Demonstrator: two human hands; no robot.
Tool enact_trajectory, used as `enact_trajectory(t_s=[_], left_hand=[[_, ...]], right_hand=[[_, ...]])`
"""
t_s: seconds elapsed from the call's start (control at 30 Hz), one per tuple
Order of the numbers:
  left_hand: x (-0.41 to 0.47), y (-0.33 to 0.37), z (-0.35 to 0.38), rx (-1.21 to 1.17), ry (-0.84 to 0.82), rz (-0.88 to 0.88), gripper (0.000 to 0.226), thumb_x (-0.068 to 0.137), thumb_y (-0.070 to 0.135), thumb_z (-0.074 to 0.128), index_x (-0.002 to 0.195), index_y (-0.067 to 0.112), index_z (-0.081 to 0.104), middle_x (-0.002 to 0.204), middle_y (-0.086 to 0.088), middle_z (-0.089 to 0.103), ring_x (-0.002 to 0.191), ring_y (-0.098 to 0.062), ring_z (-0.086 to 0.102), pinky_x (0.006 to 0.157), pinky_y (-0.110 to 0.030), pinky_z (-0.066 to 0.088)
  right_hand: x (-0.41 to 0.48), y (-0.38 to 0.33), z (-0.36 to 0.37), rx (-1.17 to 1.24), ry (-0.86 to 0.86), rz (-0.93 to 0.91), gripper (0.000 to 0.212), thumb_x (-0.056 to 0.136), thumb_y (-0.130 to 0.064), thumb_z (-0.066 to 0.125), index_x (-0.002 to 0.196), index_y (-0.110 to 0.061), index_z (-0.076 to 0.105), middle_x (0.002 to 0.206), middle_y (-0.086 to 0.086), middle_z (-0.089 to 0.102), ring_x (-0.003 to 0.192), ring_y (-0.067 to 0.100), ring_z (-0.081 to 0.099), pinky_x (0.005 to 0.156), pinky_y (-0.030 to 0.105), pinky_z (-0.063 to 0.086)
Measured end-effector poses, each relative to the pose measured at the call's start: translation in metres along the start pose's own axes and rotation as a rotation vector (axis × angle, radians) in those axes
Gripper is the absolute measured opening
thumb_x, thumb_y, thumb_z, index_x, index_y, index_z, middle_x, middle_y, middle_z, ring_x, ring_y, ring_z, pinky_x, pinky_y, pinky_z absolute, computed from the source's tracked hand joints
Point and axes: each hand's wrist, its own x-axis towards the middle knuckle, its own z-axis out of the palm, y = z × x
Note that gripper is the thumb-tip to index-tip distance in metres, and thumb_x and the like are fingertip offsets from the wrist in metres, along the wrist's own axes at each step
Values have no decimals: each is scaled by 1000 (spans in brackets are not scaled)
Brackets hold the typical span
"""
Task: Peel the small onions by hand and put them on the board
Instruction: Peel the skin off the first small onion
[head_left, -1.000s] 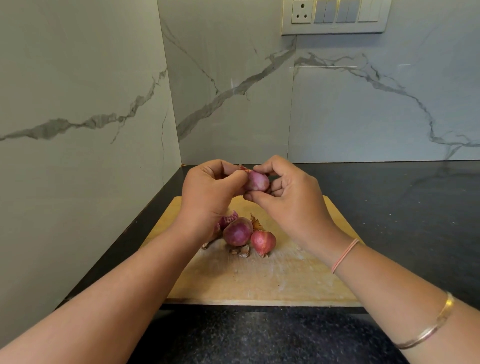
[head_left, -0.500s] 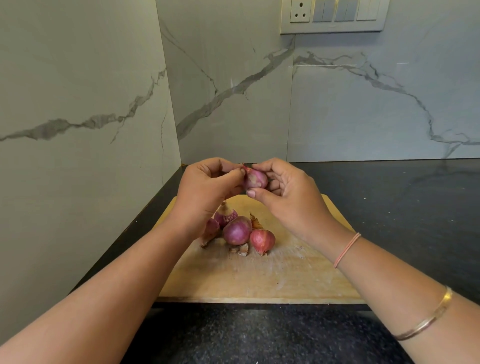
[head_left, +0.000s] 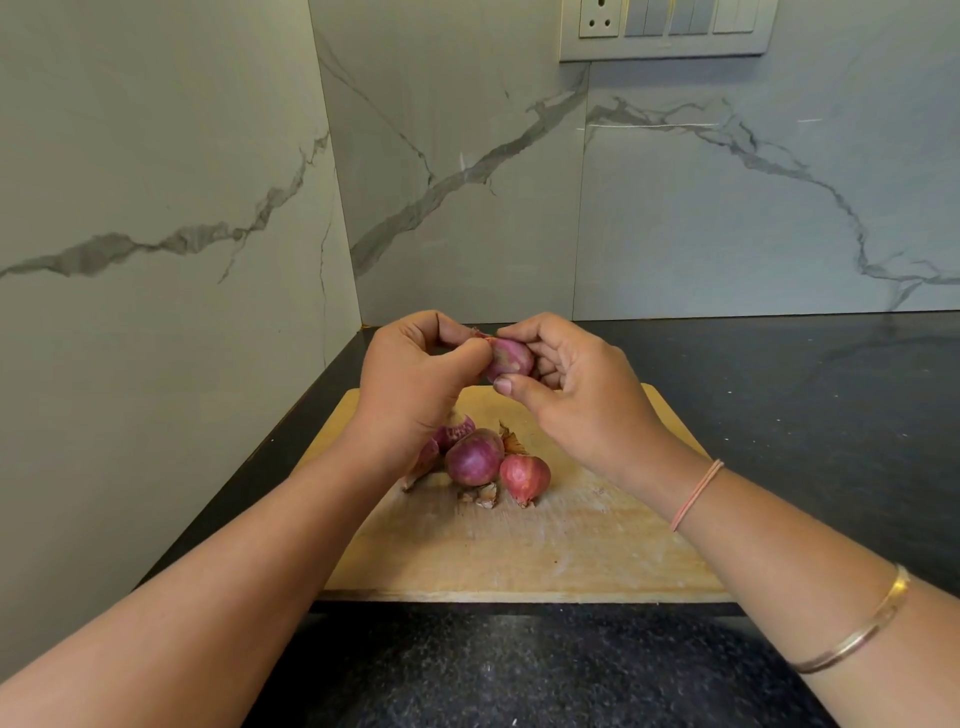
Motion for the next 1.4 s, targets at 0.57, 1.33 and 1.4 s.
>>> enact_trajectory(t_s=[0.57, 1.33, 1.4], left_hand=[[4, 1, -7, -68, -81, -36, 8, 88, 5, 61, 83, 4, 67, 83, -14, 71, 76, -23, 70, 71, -29, 59], [4, -5, -3, 37, -100, -7, 8, 90, 11, 59, 85, 11, 66, 93, -15, 70, 91, -28, 68, 79, -35, 58], [5, -7, -3, 72, -90, 11, 9, 90, 12, 59, 83, 14, 65, 91, -11, 70, 90, -24, 68, 75, -29, 58]], right_hand=[[3, -1, -9, 342, -102, 180, 41, 93, -2, 55, 133, -8, 52, 105, 3, 65, 74, 7, 62, 69, 22, 54], [4, 3, -11, 413, -132, 208, 24, 89, -5, 61, 112, -10, 58, 95, 5, 67, 69, 7, 58, 64, 20, 48], [4, 2, -12, 422, -146, 216, 23, 91, -5, 59, 113, -9, 59, 95, 6, 66, 71, 9, 55, 65, 21, 47]])
